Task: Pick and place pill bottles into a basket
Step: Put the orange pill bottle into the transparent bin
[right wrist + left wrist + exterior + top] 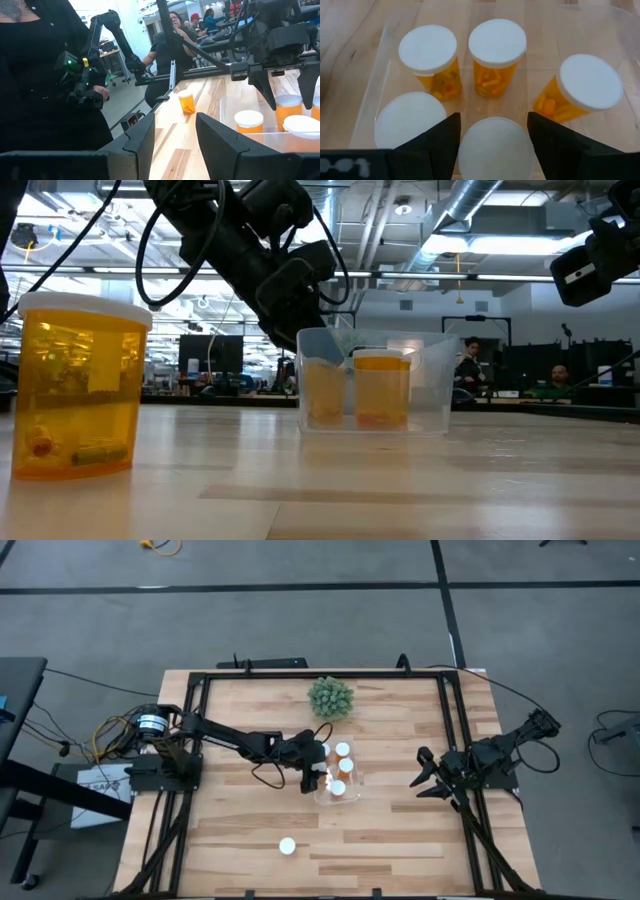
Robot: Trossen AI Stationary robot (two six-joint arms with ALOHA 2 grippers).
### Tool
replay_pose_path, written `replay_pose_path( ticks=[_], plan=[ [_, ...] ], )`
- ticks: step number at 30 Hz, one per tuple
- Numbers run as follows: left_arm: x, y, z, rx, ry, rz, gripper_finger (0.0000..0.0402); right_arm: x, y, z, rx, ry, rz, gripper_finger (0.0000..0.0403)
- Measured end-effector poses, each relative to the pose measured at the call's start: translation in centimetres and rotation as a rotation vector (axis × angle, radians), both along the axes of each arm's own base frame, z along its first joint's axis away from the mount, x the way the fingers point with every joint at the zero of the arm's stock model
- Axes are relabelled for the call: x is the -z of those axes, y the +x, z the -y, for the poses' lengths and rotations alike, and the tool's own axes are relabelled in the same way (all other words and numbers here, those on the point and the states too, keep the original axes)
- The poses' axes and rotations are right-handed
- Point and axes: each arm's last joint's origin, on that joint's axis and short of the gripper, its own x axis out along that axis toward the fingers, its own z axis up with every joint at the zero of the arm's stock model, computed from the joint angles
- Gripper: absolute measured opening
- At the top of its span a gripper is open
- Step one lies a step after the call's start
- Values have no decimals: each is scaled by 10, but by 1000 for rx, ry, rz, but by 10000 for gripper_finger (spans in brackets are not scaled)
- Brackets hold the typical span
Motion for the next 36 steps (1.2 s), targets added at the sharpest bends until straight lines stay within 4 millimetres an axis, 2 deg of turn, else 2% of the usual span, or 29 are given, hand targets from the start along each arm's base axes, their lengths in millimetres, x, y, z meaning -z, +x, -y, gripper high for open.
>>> replay_pose_path(
  ticks=[8, 12, 15, 17, 21, 25, 27, 30, 36],
  plan=[
    [-6, 5, 1, 25, -11, 58, 220, 0, 0, 0, 0, 0, 0, 136],
    [-15, 10, 1, 49, 20, 75, 220, 0, 0, 0, 0, 0, 0, 136],
    [-29, 15, 0, 69, 45, 82, 220, 0, 0, 0, 0, 0, 0, 136],
    [-45, 15, -1, 83, 59, 94, 220, 0, 0, 0, 0, 0, 0, 136],
    [-75, 1, -2, 132, 100, 111, 220, 0, 0, 0, 0, 0, 0, 136],
    [-105, -26, -3, 183, 169, 110, 220, 0, 0, 0, 0, 0, 0, 136],
    [-114, -38, -2, 200, 184, 80, 220, 0, 0, 0, 0, 0, 0, 136],
    [-113, -49, 2, 242, 158, -1, 220, 0, 0, 0, 0, 0, 0, 136],
    [-94, -60, 22, 357, 96, -173, 220, 0, 0, 0, 0, 0, 0, 136]
  ],
)
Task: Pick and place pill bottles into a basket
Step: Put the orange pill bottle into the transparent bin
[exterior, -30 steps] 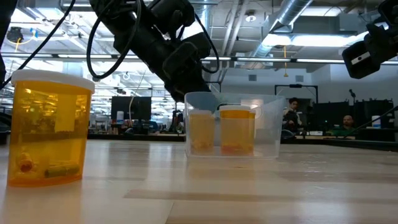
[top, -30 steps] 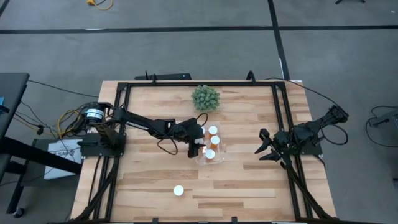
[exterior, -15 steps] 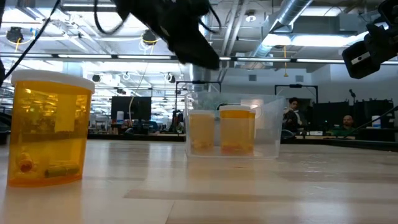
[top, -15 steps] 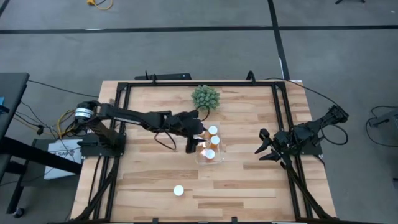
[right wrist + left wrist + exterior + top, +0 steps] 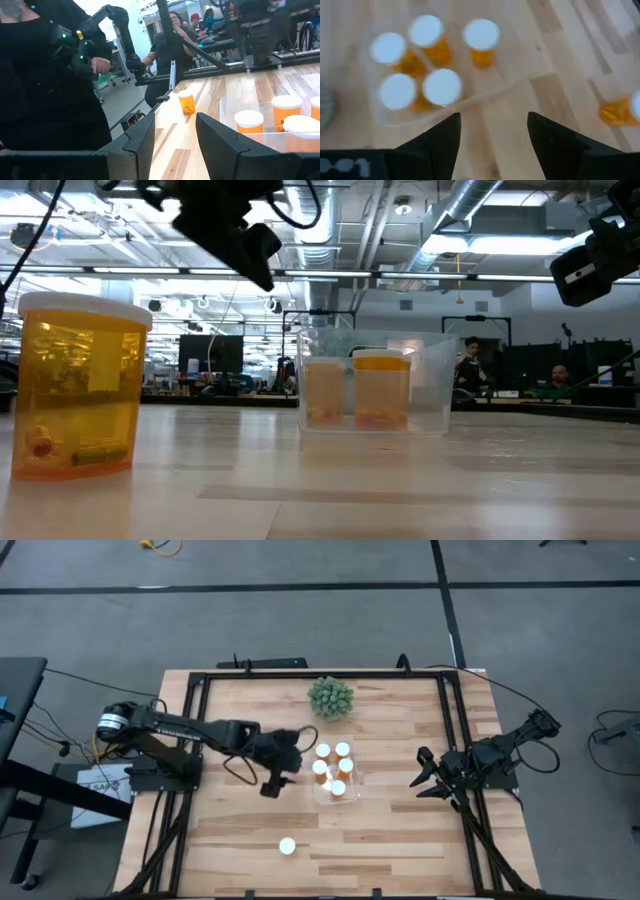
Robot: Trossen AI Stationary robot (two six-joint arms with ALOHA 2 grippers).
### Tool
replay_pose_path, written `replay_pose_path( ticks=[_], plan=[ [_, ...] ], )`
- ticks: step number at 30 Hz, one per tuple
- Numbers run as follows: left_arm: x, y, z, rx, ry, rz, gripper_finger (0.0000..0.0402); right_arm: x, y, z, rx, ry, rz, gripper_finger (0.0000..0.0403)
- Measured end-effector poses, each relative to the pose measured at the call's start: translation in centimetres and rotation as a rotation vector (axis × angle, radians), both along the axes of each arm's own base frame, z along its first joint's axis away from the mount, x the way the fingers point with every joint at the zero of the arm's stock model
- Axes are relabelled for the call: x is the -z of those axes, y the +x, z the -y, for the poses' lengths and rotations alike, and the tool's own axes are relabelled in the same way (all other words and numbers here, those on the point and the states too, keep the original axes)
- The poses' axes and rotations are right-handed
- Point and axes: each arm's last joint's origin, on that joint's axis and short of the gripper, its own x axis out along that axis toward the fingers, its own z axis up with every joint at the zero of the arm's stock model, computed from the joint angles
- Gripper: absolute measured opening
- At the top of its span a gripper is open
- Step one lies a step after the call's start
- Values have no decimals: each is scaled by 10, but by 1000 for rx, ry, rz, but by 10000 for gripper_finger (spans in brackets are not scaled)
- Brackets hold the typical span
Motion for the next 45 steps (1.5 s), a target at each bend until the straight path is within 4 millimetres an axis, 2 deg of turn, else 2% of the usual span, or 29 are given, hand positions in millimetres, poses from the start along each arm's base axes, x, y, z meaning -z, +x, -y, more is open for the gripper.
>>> replay_pose_path(
  ticks=[2, 8, 16, 21, 29, 33, 37, 45],
  plan=[
    [10, -3, 9, 24, -15, -11, 220, 0, 0, 0, 0, 0, 0, 136],
    [36, -29, 33, 35, -56, -115, 220, 0, 0, 0, 0, 0, 0, 136],
    [56, -60, 71, 86, -107, -136, 220, 0, 0, 0, 0, 0, 0, 136],
    [67, -69, 95, 135, -174, -88, 220, 0, 0, 0, 0, 0, 0, 136],
    [79, -82, 120, 159, -263, 29, 220, 0, 0, 0, 0, 0, 0, 136],
    [91, -84, 131, 169, -251, 35, 220, 0, 0, 0, 0, 0, 0, 136],
    [105, -77, 140, 179, -265, 43, 220, 0, 0, 0, 0, 0, 0, 136],
    [127, -61, 136, 133, -263, 39, 220, 0, 0, 0, 0, 0, -1, 136]
  ],
)
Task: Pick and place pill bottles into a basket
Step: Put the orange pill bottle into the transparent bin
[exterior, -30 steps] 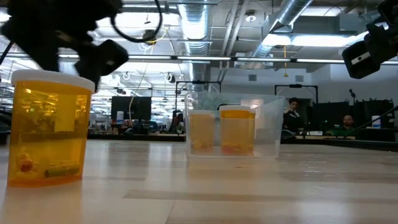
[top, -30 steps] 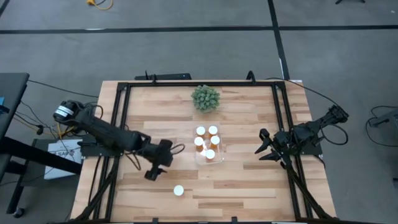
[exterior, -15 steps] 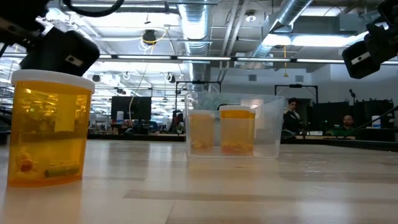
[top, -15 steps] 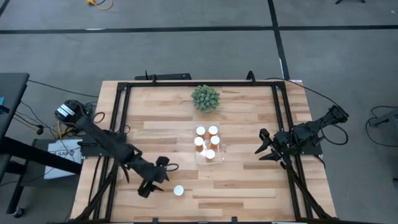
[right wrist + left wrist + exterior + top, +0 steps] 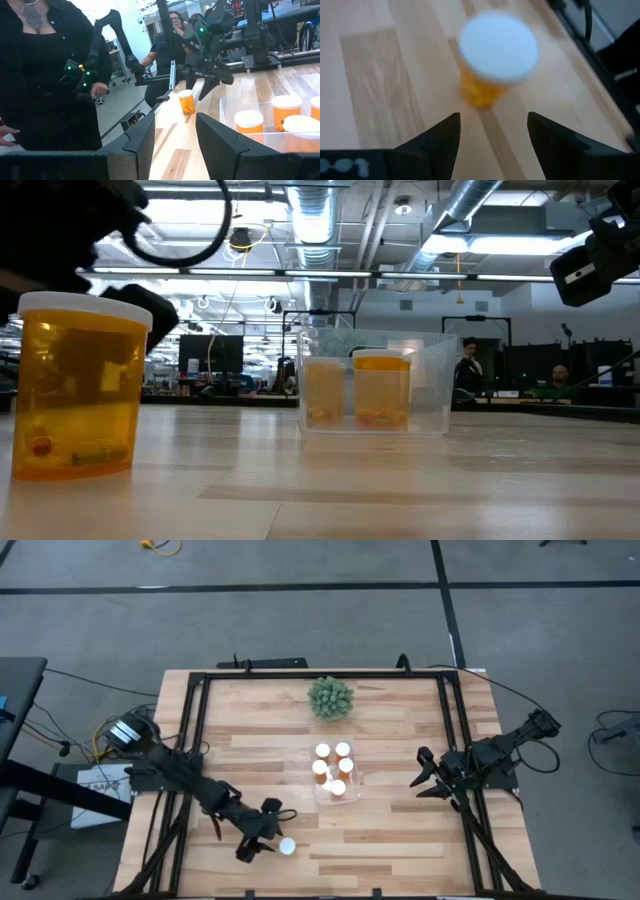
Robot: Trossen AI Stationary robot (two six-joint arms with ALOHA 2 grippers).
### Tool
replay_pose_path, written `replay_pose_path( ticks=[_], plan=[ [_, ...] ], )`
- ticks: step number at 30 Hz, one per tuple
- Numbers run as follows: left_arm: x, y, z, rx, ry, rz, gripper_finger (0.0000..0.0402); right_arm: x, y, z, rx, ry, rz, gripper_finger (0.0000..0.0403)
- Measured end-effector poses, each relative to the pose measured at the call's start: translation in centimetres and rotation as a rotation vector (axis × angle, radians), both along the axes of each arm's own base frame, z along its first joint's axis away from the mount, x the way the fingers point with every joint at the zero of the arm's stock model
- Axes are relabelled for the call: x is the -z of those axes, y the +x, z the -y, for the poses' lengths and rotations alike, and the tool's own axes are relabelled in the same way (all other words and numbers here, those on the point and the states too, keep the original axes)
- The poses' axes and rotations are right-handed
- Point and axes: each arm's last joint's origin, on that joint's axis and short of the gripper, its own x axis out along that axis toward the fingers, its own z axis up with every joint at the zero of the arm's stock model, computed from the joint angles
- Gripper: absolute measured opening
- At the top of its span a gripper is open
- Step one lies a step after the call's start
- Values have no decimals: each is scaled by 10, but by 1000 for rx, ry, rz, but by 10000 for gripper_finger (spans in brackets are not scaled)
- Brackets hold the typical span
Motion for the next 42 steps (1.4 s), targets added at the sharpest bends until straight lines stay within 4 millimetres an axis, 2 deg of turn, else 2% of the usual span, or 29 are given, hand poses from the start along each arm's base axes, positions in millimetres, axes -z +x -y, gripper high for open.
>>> replay_pose_path(
  ticks=[6, 17, 30, 42],
  plan=[
    [3, 13, -1, -47, -63, 67, 220, 0, 0, 0, 0, 0, 1, 136],
    [-2, 17, 0, -100, -114, 113, 221, 0, 0, 0, 0, 0, 0, 136],
    [-1, 18, -3, -139, -139, 82, 299, 0, 0, 0, 0, 0, 1, 136],
    [-2, 20, -5, -205, -95, 135, 304, 0, 0, 0, 0, 0, 0, 136]
  ],
)
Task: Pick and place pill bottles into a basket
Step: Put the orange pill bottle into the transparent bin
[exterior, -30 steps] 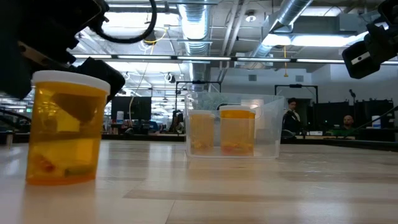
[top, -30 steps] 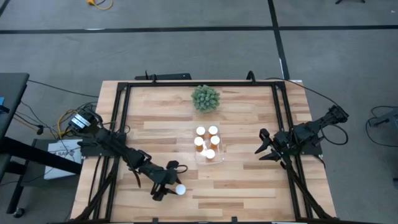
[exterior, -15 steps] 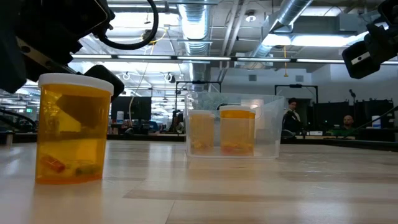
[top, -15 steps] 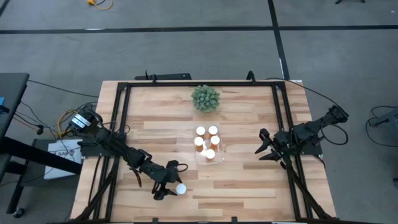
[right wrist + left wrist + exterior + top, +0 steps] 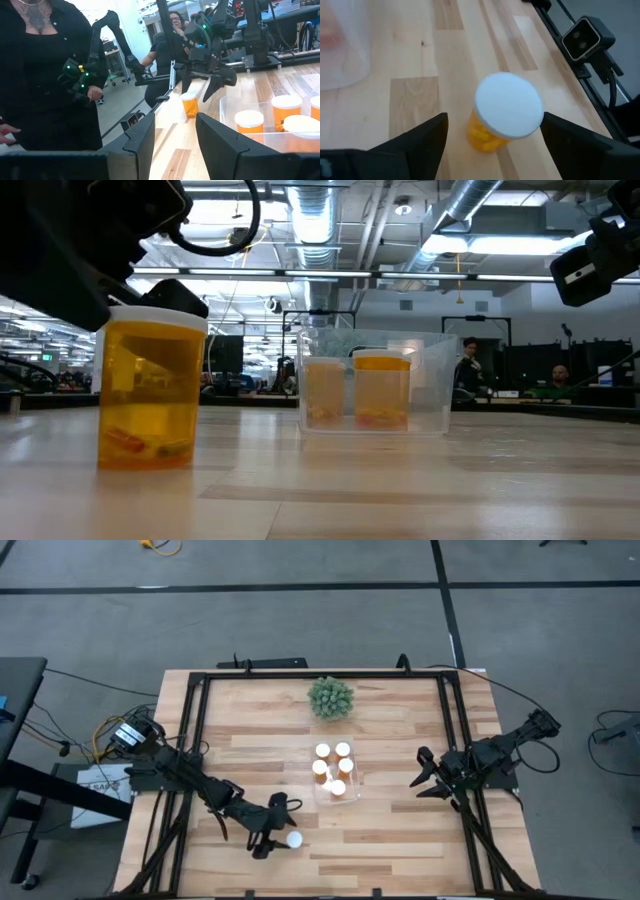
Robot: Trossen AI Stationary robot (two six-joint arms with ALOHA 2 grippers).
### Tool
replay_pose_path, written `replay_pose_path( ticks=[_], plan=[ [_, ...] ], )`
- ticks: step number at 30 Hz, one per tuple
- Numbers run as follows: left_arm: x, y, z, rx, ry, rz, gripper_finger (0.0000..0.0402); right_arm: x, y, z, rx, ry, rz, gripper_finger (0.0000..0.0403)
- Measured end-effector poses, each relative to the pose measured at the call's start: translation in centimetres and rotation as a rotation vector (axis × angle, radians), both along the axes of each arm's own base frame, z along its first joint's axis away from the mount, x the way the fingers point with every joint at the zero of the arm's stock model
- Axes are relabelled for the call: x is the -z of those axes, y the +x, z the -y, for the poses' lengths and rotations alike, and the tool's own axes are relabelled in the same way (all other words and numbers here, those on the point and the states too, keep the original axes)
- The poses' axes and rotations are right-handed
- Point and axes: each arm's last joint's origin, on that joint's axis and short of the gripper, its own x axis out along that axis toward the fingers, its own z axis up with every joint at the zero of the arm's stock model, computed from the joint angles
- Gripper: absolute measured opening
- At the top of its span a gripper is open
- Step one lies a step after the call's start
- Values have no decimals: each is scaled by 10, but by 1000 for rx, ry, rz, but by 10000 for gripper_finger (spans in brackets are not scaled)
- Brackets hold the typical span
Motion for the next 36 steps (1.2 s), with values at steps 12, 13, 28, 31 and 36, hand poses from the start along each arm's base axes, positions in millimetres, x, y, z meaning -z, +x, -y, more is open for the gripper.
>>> replay_pose_path(
  ticks=[12, 13, 28, 31, 36],
  plan=[
    [15, 12, 9, 8, -84, -11, 304, 0, 0, 0, 0, 0, 0, 136],
    [16, 14, 11, 19, -95, -22, 304, 0, 0, 0, 0, 0, 0, 136],
    [11, 21, 12, -31, -53, 27, 201, 0, 0, 0, 0, 1, 0, 136],
    [11, 22, 11, -40, -50, 29, 178, 0, 0, 0, 0, 1, 1, 136],
    [11, 26, 3, -79, -64, 25, 177, 0, 0, 0, 0, 1, 0, 136]
  ],
)
